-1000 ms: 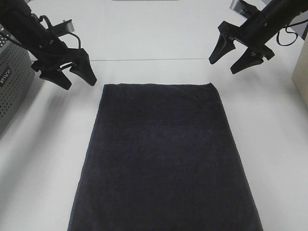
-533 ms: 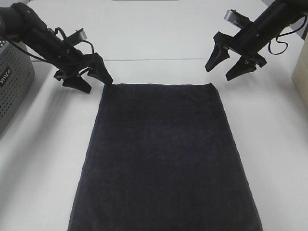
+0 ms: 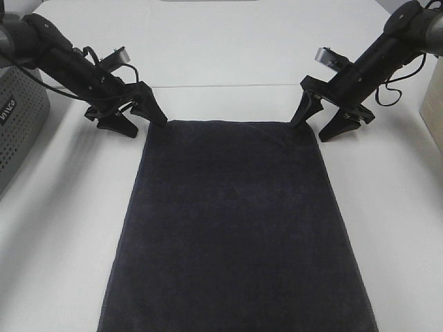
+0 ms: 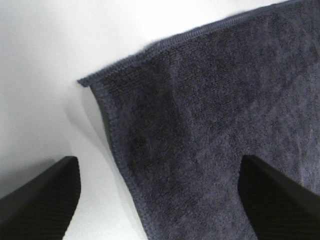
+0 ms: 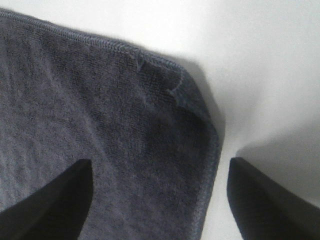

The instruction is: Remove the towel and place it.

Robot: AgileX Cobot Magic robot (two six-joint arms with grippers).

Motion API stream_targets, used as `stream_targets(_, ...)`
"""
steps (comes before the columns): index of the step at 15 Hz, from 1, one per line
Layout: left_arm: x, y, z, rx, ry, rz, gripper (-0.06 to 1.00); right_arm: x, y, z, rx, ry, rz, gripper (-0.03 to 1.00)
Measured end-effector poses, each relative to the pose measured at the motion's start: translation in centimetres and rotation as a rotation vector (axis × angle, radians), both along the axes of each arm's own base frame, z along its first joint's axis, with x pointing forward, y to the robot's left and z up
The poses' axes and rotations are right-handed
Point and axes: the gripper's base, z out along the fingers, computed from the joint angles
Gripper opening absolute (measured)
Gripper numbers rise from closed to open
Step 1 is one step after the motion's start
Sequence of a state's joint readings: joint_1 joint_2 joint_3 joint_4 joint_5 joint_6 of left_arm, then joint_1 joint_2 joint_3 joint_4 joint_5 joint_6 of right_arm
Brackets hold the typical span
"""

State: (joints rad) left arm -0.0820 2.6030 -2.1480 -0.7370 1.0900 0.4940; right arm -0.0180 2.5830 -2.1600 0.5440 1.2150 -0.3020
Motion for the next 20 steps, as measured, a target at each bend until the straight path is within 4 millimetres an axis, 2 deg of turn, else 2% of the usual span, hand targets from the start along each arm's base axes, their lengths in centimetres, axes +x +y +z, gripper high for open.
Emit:
stream_targets(4,-0.2,-1.1,0.0,0.014,-0.003,-0.031,0.81,0.1,0.1,-0.1,-0.002,-0.001,-0.006,0.74)
stream_targets(7,-0.8,-4.6,0.0,0.023,-0.007,-0.053,0.73,0.3,1.0,-0.5,-0.021,-0.015,-0.010,0.70)
stream_targets(11,-1.5,-9.1,-0.1,0.034,-0.056,-0.062,0.65,0.1,4.6,-1.6,0.001,-0.006,0.034,0.58)
stream_targets(13,-1.7,-10.1,-0.5,0.040,-0.069,-0.066,0.50,0.1,5.1,-1.8,-0.015,-0.003,0.025,0.42)
stream_targets(14,-1.7,-10.1,-0.7,0.047,-0.072,-0.066,0.34,0.2,4.9,-2.0,-0.033,-0.003,0.011,0.29)
stream_targets(15,-1.7,-9.9,-1.1,0.069,-0.074,-0.075,0.07,0.2,4.6,-2.1,-0.062,-0.006,0.005,0.06)
stream_targets(16,-1.7,-9.8,-1.2,0.082,-0.080,-0.083,0.03,0.2,4.5,-2.1,-0.071,-0.004,0.004,0.02)
stream_targets(20,-1.6,-9.6,-1.0,0.123,-0.116,-0.122,0.03,0.9,4.5,-1.5,-0.103,-0.044,0.020,0.02)
